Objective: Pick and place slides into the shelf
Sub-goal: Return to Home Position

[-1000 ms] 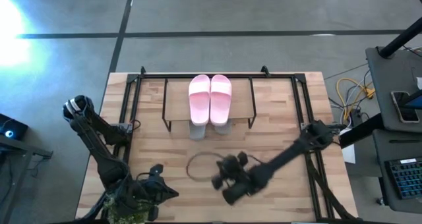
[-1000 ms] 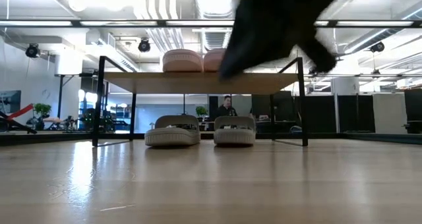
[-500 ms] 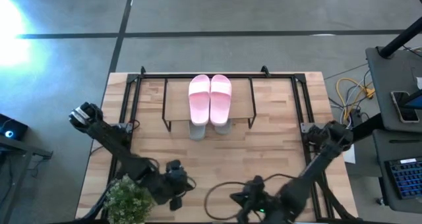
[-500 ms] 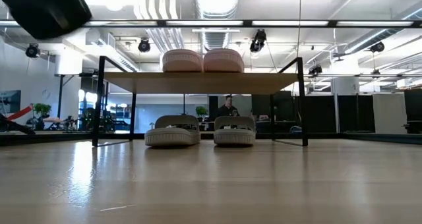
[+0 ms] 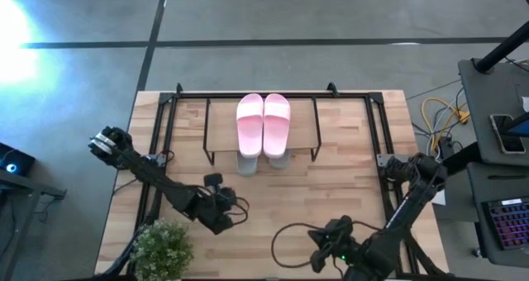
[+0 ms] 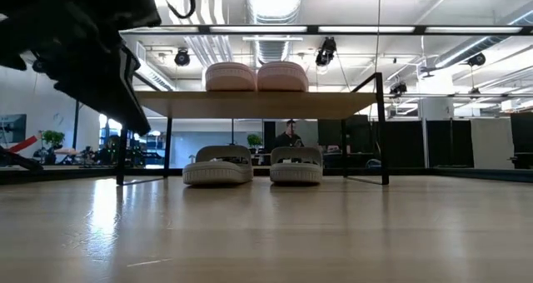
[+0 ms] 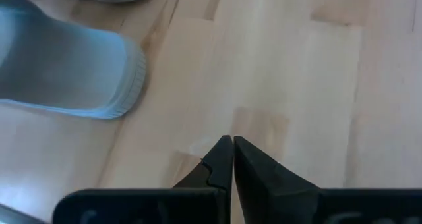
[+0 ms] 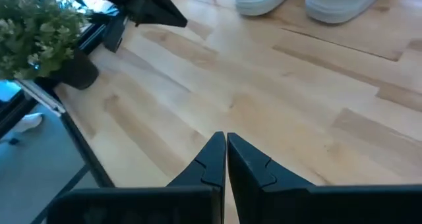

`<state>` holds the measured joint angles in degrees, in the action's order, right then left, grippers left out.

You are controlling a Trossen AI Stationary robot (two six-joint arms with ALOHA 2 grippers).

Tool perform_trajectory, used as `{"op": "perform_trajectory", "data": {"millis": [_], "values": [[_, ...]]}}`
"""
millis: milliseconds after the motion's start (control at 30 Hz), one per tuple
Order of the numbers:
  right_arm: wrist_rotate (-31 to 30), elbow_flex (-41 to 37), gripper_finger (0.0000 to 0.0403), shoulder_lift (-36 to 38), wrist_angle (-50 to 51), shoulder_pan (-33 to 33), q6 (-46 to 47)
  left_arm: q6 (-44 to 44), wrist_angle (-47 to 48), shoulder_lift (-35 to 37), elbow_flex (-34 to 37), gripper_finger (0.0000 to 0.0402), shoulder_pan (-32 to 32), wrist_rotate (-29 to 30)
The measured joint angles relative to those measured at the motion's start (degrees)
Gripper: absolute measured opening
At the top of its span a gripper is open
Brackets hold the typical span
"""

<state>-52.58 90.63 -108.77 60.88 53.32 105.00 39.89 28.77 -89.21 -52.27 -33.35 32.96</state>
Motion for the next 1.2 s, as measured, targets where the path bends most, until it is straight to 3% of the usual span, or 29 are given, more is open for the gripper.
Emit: {"op": "perform_trajectory", "data": {"millis": [100, 233, 300, 400, 467, 567, 633, 800, 900, 1133, 1200], "values": [[0.3, 0.0, 0.0008, 0.1, -4.0, -0.9, -1.9, 0.0, -2.9, 1.2, -0.9, 0.0000, -0.3, -3.7], [1.0, 0.0, 0.0008, 1.4, -17.9, -1.5, -16.3, -6.2, -23.8, 5.8, -2.0, 0.0000, -0.9, -18.1], [4.3, 0.0, 0.0008, 2.8, -24.6, -2.4, -25.2, -9.4, -37.0, 7.9, -1.9, 0.0000, -0.9, -27.0], [13.4, -0.4, 0.0008, 5.0, -35.2, -4.7, -39.4, -10.3, -48.3, 10.4, -1.7, 0.0000, 0.1, -35.9], [18.9, -0.8, 0.0008, 6.0, -43.6, -6.9, -50.0, -10.3, -50.7, 11.3, -1.7, 0.0000, 0.5, -36.8], [19.2, -0.8, 0.0008, 7.5, -48.2, -9.7, -59.8, -10.2, -50.3, 11.5, -1.6, 0.0000, 0.7, -32.0], [18.4, -0.7, 0.0008, 8.8, -47.1, -10.7, -60.0, -7.6, -50.2, 11.5, -1.4, 0.0000, 0.5, -27.6], [24.1, -0.7, 0.0008, 11.9, -46.8, -11.8, -52.3, 4.7, -51.7, 11.6, -1.4, 0.0000, -1.4, -26.7], [28.1, -0.4, 0.0008, 12.1, -48.9, -10.7, -56.4, 2.1, -54.8, 11.5, -1.4, 0.0000, -3.9, -27.0], [29.6, -0.2, 0.0008, 11.4, -58.7, -7.5, -63.0, -5.6, -63.2, 11.5, -1.4, 0.0000, -7.2, -27.3], [33.0, -0.5, 0.0008, 10.5, -60.9, -7.4, -64.7, -8.2, -65.0, 11.5, -1.4, 0.0000, -7.5, -29.0]]}}
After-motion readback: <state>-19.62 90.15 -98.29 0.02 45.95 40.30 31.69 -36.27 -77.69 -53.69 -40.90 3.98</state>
